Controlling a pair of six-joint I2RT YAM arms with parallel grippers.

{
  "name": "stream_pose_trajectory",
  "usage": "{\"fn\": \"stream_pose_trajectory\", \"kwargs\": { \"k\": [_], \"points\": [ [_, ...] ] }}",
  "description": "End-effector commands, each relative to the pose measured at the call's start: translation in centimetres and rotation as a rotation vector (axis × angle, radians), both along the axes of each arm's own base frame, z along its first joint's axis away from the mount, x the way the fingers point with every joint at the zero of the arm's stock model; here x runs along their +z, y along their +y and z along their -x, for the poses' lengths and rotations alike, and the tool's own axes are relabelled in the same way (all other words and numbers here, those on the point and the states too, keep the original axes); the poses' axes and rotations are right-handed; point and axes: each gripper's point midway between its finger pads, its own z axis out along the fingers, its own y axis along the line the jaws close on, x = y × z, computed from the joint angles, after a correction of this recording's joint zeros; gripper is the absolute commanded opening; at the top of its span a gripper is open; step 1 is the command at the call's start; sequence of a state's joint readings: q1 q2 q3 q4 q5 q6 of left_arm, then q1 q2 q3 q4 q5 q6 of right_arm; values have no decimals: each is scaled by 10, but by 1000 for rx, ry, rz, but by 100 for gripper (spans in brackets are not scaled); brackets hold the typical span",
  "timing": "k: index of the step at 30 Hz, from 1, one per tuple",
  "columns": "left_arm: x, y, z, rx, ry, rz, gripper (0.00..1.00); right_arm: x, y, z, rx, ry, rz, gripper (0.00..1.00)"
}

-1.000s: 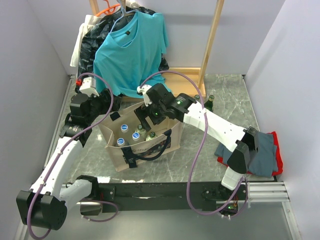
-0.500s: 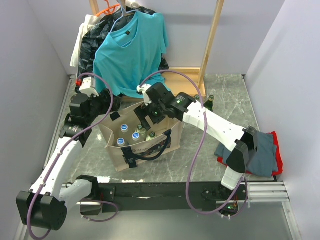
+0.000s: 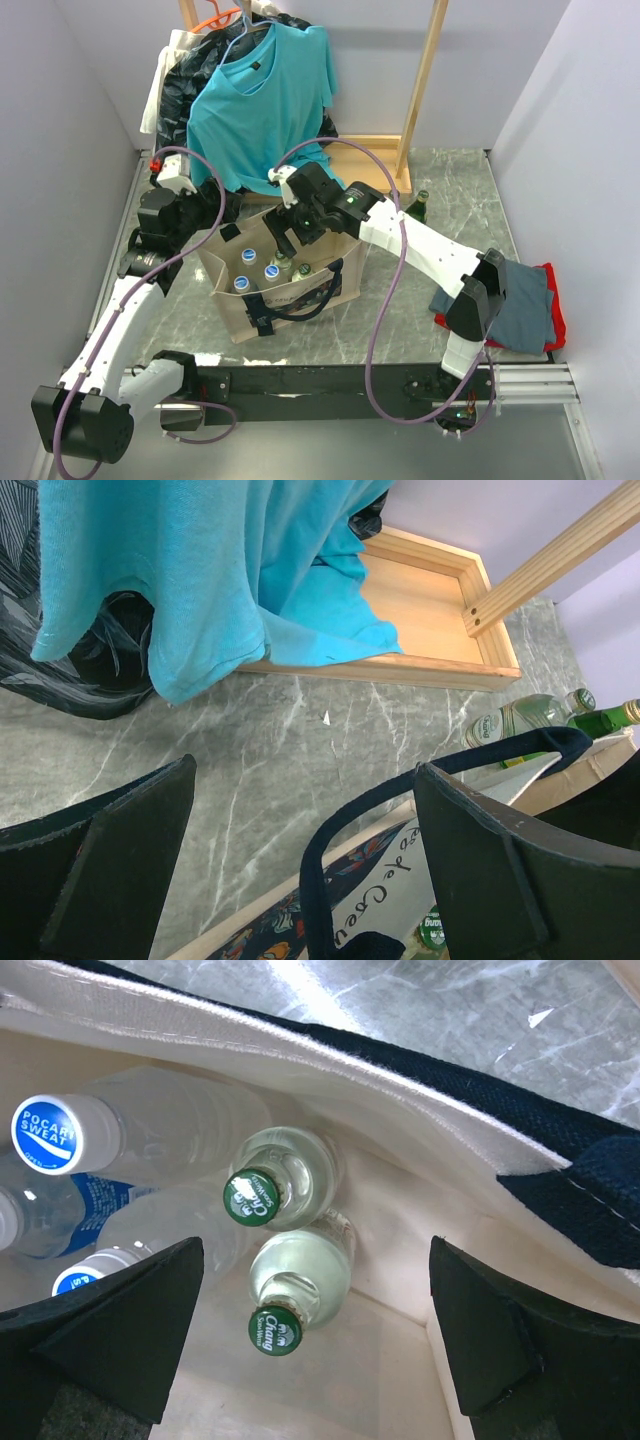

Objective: Take the beverage out of the canvas bag
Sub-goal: Take out the drink from the canvas bag.

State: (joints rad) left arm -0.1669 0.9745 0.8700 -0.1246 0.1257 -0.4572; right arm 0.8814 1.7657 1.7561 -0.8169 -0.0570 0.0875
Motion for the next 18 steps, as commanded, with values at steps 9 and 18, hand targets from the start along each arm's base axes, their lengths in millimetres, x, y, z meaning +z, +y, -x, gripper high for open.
{"fn": "stream_pose_trajectory", "kwargs": {
  "k": [9,18],
  "points": [
    [9,3,-1,10,-33,-2,96,23,12,-9,14,-56,-46,99],
    [10,2,-2,8,-36,3,96,23,18,-8,28,-44,-59,99]
  ]
}}
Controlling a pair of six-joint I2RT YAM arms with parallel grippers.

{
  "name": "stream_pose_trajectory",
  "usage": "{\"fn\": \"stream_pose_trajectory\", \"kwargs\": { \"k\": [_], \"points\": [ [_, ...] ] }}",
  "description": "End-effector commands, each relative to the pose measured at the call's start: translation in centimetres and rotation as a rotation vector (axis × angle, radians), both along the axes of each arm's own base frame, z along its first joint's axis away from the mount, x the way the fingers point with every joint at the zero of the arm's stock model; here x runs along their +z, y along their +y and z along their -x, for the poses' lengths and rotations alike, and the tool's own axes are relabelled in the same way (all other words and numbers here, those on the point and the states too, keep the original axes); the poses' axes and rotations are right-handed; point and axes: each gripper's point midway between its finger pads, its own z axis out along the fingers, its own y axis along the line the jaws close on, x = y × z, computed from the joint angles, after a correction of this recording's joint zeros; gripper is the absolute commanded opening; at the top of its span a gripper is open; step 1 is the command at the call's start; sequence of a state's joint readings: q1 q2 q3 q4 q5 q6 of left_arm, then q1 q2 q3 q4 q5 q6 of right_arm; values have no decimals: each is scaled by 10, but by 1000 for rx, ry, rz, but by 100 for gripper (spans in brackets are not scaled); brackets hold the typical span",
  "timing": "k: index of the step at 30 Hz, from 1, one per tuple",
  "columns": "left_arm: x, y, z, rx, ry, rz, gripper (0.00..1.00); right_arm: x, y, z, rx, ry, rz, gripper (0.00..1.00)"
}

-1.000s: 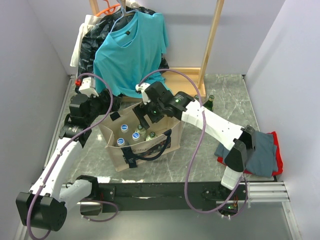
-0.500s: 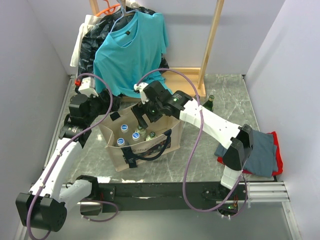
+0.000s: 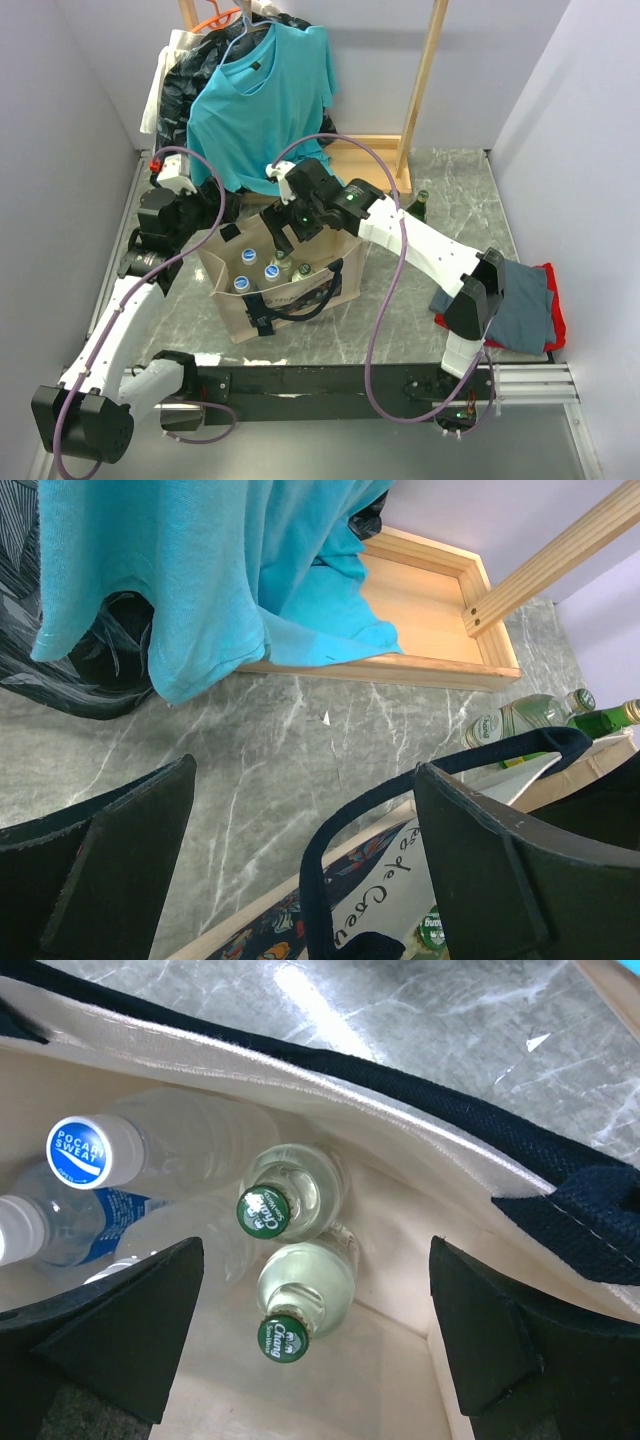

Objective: Take the beverage out of the canvas bag
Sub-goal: Take out the drink from the canvas bag.

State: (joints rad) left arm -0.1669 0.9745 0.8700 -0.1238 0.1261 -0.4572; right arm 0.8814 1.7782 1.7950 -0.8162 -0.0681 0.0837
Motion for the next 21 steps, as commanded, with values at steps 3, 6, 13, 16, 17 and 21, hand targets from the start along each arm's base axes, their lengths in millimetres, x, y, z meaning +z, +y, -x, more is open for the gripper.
{"fn": "stream_pose_trajectory", "kwargs": {
  "k": [3,6,13,16,17,21],
  "points": [
    [9,3,0,10,-34,1,96,13,14,-2,34,-22,-45,99],
    [10,3,1,10,-40,4,96,8,14,-4,27,-20,-37,99],
    [9,2,1,6,-34,4,96,-11,13,-20,-20,-40,28,98],
    [9,3,1,11,-36,1,96,-18,12,-28,-51,-56,48,97],
    [8,3,1,13,-33,0,96,-20,11,-29,-54,-59,50,96],
    [7,3,1,11,-31,0,96,-25,12,-34,-67,-58,52,85]
  ]
}}
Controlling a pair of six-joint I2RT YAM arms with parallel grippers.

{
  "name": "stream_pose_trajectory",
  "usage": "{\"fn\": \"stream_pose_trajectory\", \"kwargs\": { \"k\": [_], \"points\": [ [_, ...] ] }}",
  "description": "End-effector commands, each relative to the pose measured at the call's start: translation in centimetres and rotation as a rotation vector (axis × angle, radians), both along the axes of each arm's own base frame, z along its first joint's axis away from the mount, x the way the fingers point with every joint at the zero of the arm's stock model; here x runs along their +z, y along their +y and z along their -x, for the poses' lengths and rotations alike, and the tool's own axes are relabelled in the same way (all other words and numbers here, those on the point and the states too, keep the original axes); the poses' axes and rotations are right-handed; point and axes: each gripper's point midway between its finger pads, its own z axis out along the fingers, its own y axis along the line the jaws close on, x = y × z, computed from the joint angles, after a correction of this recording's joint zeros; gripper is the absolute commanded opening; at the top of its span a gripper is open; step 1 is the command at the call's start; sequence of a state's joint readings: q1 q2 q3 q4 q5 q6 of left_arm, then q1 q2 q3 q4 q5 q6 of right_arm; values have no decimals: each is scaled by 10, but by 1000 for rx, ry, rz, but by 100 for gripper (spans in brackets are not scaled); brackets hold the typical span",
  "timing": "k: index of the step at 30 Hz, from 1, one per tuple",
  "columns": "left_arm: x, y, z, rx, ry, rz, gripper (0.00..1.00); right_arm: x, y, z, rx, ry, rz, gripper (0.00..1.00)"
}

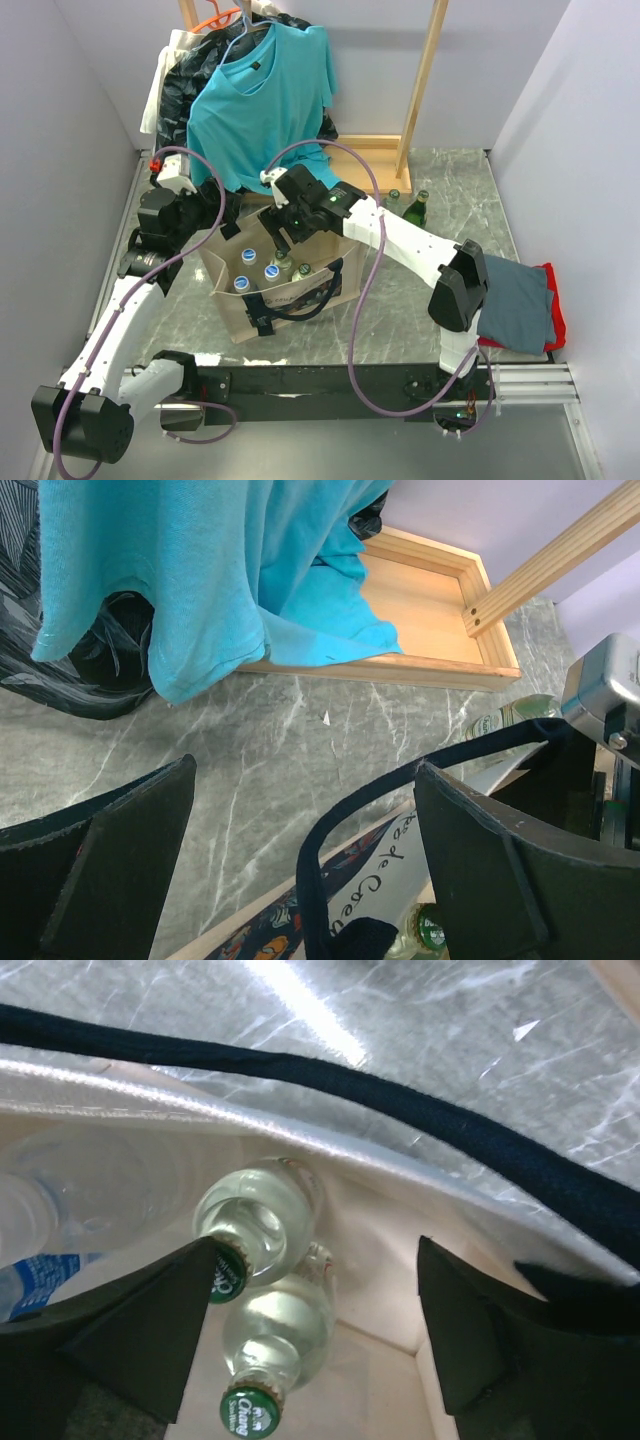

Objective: Take the beverage out of the canvas bag
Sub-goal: Take out the drink from the canvas bag.

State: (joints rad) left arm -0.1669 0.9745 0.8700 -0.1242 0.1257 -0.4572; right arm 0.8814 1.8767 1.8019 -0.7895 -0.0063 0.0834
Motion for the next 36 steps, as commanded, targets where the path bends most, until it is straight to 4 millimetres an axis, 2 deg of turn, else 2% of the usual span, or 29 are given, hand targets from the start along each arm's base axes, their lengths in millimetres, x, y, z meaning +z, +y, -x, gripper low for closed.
{"fn": "stream_pose_trajectory", "kwargs": {
  "k": [1,5,9,15,21,26,29,32,36],
  "points": [
    [6,3,0,11,-28,1,96,12,7,-15,-22,-62,-27,83],
    [6,2,-1,10,-27,2,96,7,5,-17,-49,-46,-13,82],
    [5,2,-2,7,-25,0,96,12,5,-16,-62,-52,-53,82],
    [4,5,-3,24,-22,-12,96,47,1,-18,-56,-106,-97,83],
    [12,15,-7,64,-36,-60,96,41,0,-16,-29,-73,-60,82],
    [43,15,-11,70,-103,-50,96,52,4,-15,-13,-60,-96,82],
    [56,22,-10,94,-130,-86,96,59,1,-15,-16,-47,-130,82],
    [69,33,-12,146,-149,-121,96,58,-11,-17,-29,-38,-133,82],
    [80,37,-14,171,-181,-107,96,55,-22,-7,-16,-29,-124,81]
  ]
}}
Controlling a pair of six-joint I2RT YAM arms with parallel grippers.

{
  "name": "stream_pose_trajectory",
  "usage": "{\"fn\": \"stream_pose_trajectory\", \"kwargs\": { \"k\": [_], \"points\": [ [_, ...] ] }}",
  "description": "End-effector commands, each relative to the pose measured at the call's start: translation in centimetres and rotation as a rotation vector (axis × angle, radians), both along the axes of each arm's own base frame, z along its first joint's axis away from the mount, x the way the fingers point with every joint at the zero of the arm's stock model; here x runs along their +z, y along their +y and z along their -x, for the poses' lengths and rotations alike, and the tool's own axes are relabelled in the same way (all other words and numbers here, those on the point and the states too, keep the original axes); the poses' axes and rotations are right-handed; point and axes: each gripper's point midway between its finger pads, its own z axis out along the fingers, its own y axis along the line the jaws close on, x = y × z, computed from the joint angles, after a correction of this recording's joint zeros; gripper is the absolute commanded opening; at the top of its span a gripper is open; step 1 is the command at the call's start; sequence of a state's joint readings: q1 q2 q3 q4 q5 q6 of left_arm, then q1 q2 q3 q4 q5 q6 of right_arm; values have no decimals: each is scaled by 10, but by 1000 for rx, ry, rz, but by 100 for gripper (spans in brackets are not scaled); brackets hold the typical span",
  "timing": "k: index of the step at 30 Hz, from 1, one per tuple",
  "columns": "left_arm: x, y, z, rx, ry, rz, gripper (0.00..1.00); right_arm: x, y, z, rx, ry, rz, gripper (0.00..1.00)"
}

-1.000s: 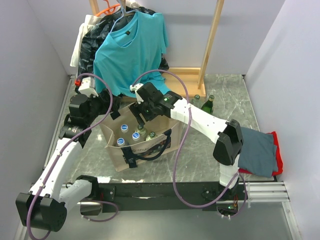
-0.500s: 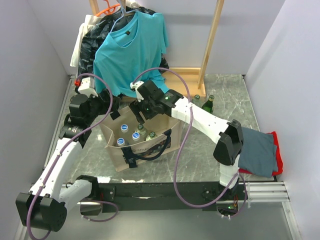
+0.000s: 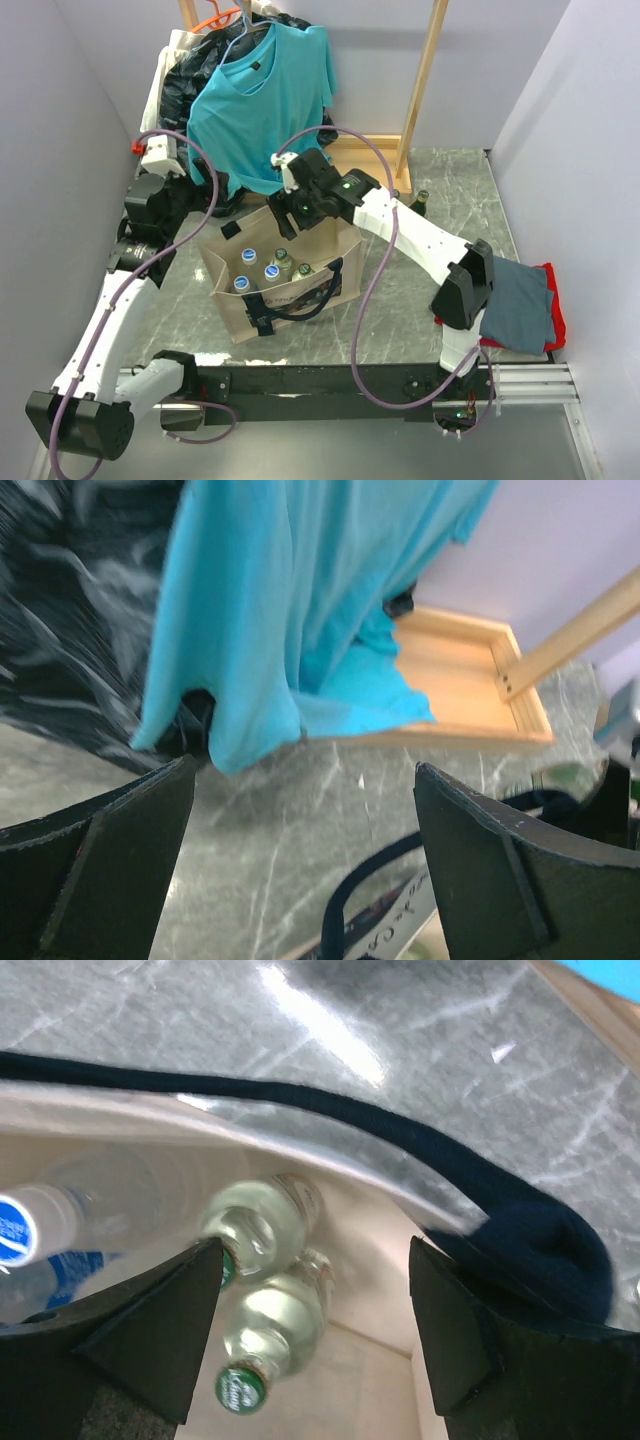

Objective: Take the beverage out of the canvas bag
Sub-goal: Take out the drink from the canvas bag.

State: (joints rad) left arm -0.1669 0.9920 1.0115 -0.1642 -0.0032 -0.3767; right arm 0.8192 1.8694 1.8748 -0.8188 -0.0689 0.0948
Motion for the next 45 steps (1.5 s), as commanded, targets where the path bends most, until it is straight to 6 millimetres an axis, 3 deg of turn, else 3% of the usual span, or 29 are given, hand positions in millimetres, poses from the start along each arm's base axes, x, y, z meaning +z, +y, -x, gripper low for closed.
{"fn": "stream_pose_trajectory", "kwargs": {
  "k": [1,5,12,16,17,19,21,22,25,26,28,30,34,40,45],
  "points": [
    [32,15,-3,67,-87,-19,96,29,-14,10,17,-47,-59,81],
    [30,18,-10,75,-52,-59,96,39,-15,14,17,-47,-85,81],
    [45,23,-17,80,-72,-83,96,40,-9,22,50,-25,-130,82],
    [50,40,-22,153,-98,-54,96,42,-9,19,60,-25,-104,82],
    [50,41,-27,171,-92,-9,96,53,-6,18,62,-35,-113,82],
    [56,42,-33,161,-104,32,96,53,-7,20,61,-12,-108,82],
    [49,46,-40,193,-57,61,96,66,-4,18,54,-23,-144,83],
    [56,49,-41,201,-57,79,96,71,-4,16,45,-12,-164,83],
    [60,46,-39,198,-56,145,96,77,-5,24,60,22,-170,83],
    [77,46,-32,196,-113,161,96,84,-6,26,63,23,-174,83],
    [91,54,-24,233,-165,165,96,85,-8,38,79,68,-175,83],
    [105,64,-13,281,-194,157,96,98,-10,48,86,92,-205,82],
    [99,66,-20,302,-114,144,96,113,-13,59,80,105,-240,82],
    [97,67,-27,309,-83,140,96,121,-10,67,89,147,-250,82],
    [102,60,-31,282,-83,174,96,97,-15,63,110,153,-162,82]
  ]
}}
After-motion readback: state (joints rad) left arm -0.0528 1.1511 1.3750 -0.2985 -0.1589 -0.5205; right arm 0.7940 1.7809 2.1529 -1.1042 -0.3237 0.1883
